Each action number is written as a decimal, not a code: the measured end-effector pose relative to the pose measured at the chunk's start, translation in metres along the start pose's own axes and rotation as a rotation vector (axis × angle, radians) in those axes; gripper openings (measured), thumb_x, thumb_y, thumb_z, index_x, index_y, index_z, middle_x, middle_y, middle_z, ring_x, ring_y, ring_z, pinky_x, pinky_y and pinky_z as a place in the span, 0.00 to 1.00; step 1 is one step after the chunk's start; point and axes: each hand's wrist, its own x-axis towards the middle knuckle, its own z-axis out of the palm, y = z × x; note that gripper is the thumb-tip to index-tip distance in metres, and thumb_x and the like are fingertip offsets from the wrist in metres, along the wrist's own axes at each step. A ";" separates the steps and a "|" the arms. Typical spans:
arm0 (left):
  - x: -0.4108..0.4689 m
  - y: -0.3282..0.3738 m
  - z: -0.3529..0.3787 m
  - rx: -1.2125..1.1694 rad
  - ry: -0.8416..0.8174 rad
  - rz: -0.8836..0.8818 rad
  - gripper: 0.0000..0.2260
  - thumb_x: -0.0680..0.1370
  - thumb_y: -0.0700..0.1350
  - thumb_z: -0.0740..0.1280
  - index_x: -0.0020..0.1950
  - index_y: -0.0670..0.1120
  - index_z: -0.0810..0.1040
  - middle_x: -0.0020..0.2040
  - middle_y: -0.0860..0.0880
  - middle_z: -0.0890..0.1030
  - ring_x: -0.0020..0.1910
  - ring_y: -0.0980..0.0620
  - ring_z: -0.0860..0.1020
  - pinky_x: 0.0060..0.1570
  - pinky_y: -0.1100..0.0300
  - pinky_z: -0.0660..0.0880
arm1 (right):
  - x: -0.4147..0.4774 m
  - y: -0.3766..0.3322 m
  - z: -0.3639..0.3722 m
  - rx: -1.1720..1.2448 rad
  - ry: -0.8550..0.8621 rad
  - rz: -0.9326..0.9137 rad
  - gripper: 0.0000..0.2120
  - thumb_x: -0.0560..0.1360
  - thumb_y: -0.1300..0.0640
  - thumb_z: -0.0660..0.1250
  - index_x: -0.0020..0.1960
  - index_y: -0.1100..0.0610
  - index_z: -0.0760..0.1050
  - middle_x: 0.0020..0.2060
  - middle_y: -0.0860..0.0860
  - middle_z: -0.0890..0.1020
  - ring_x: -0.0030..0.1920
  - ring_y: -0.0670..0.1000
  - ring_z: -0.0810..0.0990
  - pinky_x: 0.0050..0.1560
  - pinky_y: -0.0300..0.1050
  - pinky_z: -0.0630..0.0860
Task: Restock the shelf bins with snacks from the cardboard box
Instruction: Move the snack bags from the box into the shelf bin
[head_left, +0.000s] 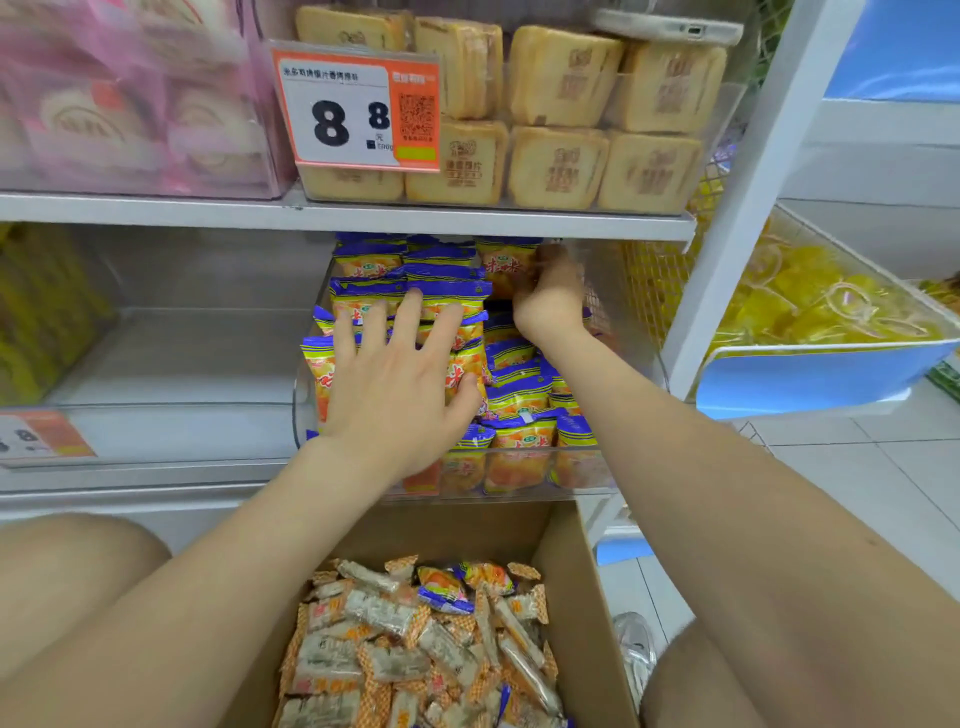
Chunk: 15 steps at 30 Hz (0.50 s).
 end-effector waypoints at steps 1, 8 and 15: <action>0.000 -0.001 0.001 -0.001 0.002 0.003 0.30 0.80 0.64 0.53 0.79 0.53 0.65 0.79 0.43 0.68 0.74 0.36 0.68 0.75 0.32 0.59 | 0.004 -0.003 0.002 -0.044 -0.004 -0.015 0.17 0.80 0.63 0.66 0.69 0.60 0.71 0.64 0.59 0.80 0.64 0.60 0.79 0.54 0.44 0.72; -0.001 -0.004 0.002 -0.045 0.015 0.016 0.29 0.81 0.63 0.54 0.79 0.53 0.65 0.79 0.43 0.68 0.76 0.38 0.67 0.76 0.32 0.58 | 0.026 -0.001 0.001 -0.307 -0.105 -0.045 0.17 0.80 0.62 0.66 0.68 0.60 0.75 0.65 0.60 0.80 0.66 0.63 0.79 0.58 0.48 0.76; -0.006 -0.002 -0.003 -0.073 0.063 0.029 0.31 0.82 0.63 0.56 0.80 0.49 0.64 0.78 0.42 0.67 0.77 0.37 0.66 0.76 0.34 0.60 | 0.010 -0.009 -0.002 -0.466 -0.096 -0.010 0.17 0.81 0.61 0.66 0.69 0.61 0.72 0.65 0.59 0.79 0.67 0.60 0.78 0.59 0.48 0.76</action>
